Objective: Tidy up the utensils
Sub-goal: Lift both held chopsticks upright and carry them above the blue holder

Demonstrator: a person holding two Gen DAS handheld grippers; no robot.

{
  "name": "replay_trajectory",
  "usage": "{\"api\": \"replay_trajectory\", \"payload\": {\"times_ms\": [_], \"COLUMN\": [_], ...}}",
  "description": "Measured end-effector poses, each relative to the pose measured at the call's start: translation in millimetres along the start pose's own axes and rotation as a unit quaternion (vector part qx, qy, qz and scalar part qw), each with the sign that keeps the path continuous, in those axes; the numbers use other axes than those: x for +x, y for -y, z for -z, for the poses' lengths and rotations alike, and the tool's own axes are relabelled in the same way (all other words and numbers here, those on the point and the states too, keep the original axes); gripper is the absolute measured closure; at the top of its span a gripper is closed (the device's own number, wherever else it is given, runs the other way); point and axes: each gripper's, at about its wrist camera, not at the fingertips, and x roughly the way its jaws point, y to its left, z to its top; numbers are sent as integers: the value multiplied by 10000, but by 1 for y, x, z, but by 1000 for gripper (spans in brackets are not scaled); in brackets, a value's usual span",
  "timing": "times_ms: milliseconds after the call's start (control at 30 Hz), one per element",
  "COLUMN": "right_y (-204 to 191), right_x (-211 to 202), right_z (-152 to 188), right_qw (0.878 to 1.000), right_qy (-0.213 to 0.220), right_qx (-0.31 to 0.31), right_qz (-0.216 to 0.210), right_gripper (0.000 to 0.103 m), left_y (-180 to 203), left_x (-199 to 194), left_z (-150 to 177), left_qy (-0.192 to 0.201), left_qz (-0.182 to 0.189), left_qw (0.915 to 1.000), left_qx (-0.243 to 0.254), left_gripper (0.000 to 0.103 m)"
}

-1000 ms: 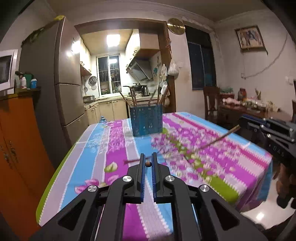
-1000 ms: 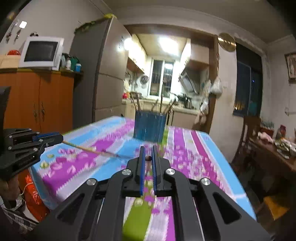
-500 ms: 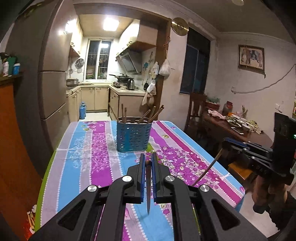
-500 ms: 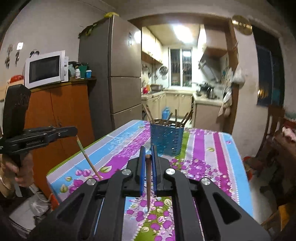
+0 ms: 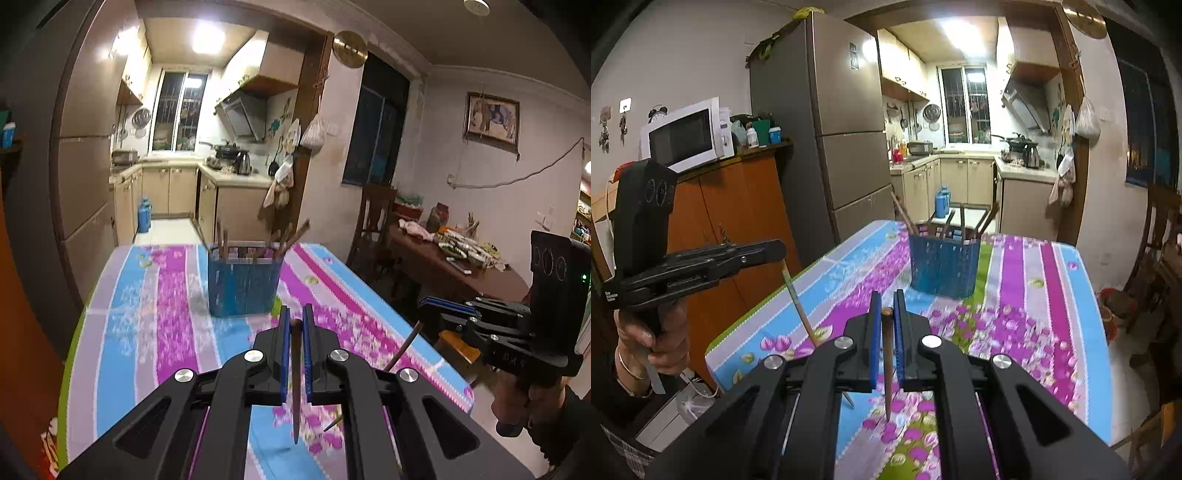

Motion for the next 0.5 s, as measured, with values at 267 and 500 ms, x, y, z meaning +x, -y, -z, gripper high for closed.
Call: {"api": "replay_trajectory", "payload": {"times_ms": [267,500], "right_y": [17,52], "right_x": [-18,37], "right_z": [-125,-200], "right_qw": [9910,9801], "right_qy": [1180,1666], "right_qx": [-317,-319], "right_qz": [552,1027], "right_gripper": [98,98], "left_y": [6,-10], "left_x": [2,58], "left_z": [-129,-211], "left_qy": [1245,1731], "left_qz": [-307,-738], "left_qw": [9905,9807], "left_qx": [488,525], "left_gripper": [95,95]}}
